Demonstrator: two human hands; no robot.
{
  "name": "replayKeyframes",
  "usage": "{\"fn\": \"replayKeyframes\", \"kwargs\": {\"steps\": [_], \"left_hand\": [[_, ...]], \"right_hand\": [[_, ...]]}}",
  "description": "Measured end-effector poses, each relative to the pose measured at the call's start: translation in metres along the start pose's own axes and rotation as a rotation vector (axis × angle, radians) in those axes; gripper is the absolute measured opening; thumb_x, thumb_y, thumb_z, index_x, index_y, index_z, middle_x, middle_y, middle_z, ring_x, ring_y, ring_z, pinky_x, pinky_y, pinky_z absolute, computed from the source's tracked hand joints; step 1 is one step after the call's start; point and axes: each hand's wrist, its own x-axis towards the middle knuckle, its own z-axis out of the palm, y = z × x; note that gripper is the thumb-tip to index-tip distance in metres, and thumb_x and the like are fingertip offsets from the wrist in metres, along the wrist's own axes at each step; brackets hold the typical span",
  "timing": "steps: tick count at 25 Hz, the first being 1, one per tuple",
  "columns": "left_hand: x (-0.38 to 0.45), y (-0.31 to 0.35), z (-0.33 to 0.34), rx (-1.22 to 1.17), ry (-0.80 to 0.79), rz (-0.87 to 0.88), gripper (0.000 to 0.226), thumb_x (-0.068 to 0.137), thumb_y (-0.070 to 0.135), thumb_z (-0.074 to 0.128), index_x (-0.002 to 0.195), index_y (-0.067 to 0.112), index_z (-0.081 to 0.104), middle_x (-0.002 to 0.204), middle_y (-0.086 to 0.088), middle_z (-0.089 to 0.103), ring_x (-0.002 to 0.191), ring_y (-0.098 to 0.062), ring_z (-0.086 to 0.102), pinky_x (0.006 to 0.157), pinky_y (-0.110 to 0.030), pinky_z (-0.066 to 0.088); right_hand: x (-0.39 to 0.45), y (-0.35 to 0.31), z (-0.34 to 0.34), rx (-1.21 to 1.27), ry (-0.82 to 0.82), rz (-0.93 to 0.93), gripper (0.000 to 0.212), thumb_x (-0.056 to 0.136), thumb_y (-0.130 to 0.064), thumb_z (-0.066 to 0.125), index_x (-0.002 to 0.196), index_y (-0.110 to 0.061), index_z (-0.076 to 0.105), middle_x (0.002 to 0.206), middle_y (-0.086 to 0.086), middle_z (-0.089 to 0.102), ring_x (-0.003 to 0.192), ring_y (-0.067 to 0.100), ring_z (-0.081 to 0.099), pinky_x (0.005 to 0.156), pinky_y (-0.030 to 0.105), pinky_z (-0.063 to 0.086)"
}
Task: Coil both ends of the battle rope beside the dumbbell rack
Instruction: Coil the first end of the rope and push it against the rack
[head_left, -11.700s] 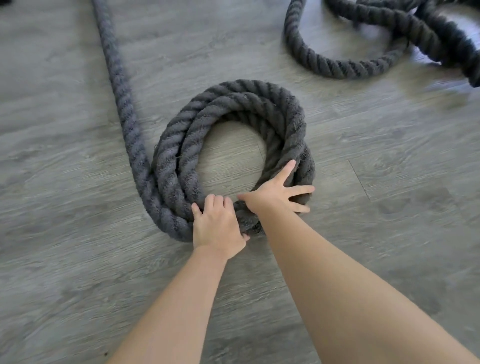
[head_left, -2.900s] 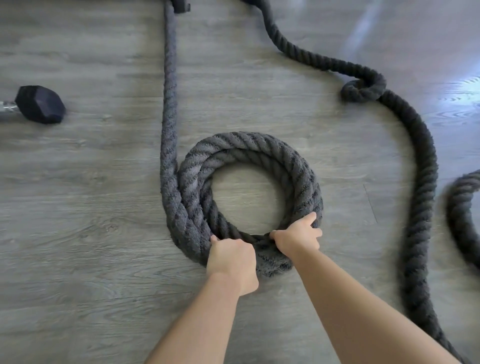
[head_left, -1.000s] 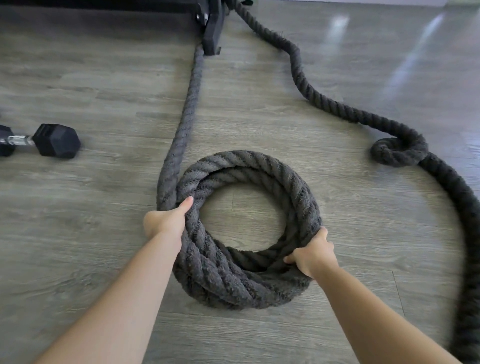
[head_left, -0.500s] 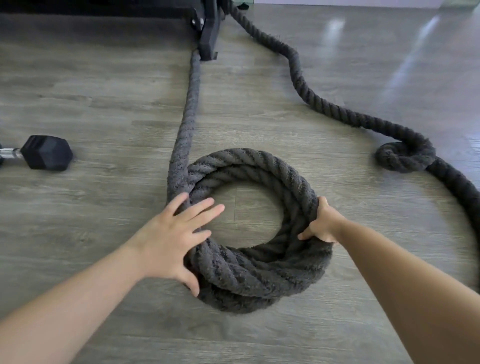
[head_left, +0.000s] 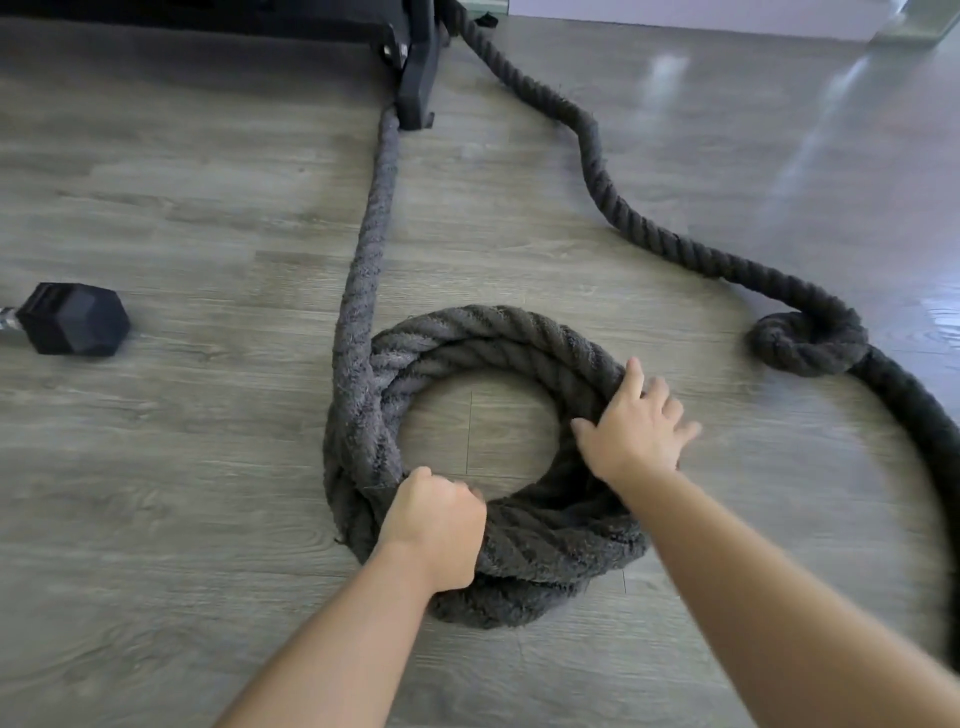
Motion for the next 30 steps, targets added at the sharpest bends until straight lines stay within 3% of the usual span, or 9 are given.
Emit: {"fn": "replayKeyframes", "kwargs": {"steps": [2,5,8,11,13,16,20,25,30], "left_hand": [[0.002,0.004,0.001,-0.042,-0.016,-0.042,0.03,0.083,0.026,0.054,0.11,0.014,0.058,0.103,-0.006,0.066,0.089,-0.024,0.064,0.076,-0.037,0.034],[0.002,0.006,-0.004,-0.083,-0.028,-0.092,0.029,0.083,0.025,0.055,0.11,0.015,0.056,0.106,-0.006,0.065,0.093,-0.025,0.063,0.081,-0.037,0.036],[0.005,0.011,-0.006,-0.082,-0.031,-0.135,0.03,0.083,0.027,0.059,0.11,0.015,0.057,0.105,-0.004,0.065,0.094,-0.024,0.063,0.081,-0.037,0.035],[0.011,0.016,-0.008,-0.068,-0.029,-0.146,0.039,0.085,0.036,0.065,0.115,0.013,0.056,0.106,-0.005,0.064,0.095,-0.025,0.063,0.079,-0.037,0.031],[0.014,0.015,-0.012,-0.056,-0.02,-0.123,0.059,0.086,0.05,0.065,0.126,0.008,0.051,0.113,-0.008,0.063,0.1,-0.027,0.062,0.08,-0.038,0.033],[0.015,0.007,-0.016,-0.071,0.027,-0.007,0.094,0.082,0.059,0.067,0.147,0.003,0.029,0.125,-0.014,0.058,0.109,-0.03,0.058,0.086,-0.039,0.038],[0.016,-0.045,-0.017,0.016,0.143,0.279,0.122,0.065,0.065,0.079,0.154,0.015,0.013,0.126,-0.007,0.053,0.105,-0.029,0.053,0.086,-0.042,0.041],[0.035,-0.13,-0.005,0.09,0.164,0.142,0.131,0.049,0.076,0.079,0.153,0.022,0.019,0.118,-0.004,0.054,0.099,-0.025,0.053,0.091,-0.04,0.042],[0.051,-0.117,-0.002,0.027,0.126,0.072,0.125,0.043,0.074,0.083,0.146,0.021,0.037,0.094,-0.006,0.06,0.083,-0.026,0.055,0.076,-0.04,0.038]], "right_hand": [[-0.044,-0.016,0.012,0.195,0.066,0.215,0.118,0.077,-0.054,0.074,0.157,-0.022,-0.006,0.165,0.013,-0.011,0.149,0.043,0.0,0.115,0.066,0.008],[-0.079,-0.024,0.034,0.431,-0.031,0.518,0.127,0.073,-0.043,0.083,0.156,-0.024,-0.01,0.163,0.011,-0.02,0.143,0.046,0.014,0.111,0.059,0.031],[-0.07,-0.022,0.04,0.253,-0.02,0.372,0.111,0.078,-0.038,0.079,0.157,-0.03,0.002,0.159,0.016,-0.026,0.129,0.043,0.029,0.093,0.043,0.047],[-0.048,-0.023,0.039,0.104,-0.039,0.2,0.081,0.076,-0.049,0.08,0.142,-0.031,0.037,0.158,0.02,-0.026,0.13,0.045,0.03,0.096,0.043,0.047],[-0.034,-0.026,0.037,0.03,-0.053,0.153,0.066,0.073,-0.052,0.079,0.128,-0.031,0.05,0.158,0.021,-0.025,0.128,0.044,0.032,0.1,0.046,0.044],[-0.01,-0.03,0.033,-0.082,-0.067,0.037,0.065,0.073,-0.057,0.077,0.128,-0.035,0.052,0.158,0.021,-0.024,0.127,0.045,0.033,0.1,0.045,0.043],[0.03,-0.035,0.022,-0.167,-0.076,-0.117,0.065,0.074,-0.057,0.074,0.133,-0.041,0.051,0.16,0.019,-0.025,0.129,0.043,0.033,0.099,0.043,0.045],[0.084,-0.045,0.011,-0.206,-0.086,-0.268,0.075,0.074,-0.055,0.074,0.142,-0.048,0.043,0.161,0.015,-0.023,0.132,0.042,0.03,0.101,0.044,0.045],[0.122,-0.058,0.003,-0.306,-0.085,-0.311,0.092,0.07,-0.059,0.074,0.15,-0.051,0.028,0.162,0.013,-0.023,0.135,0.042,0.028,0.105,0.046,0.044]]}}
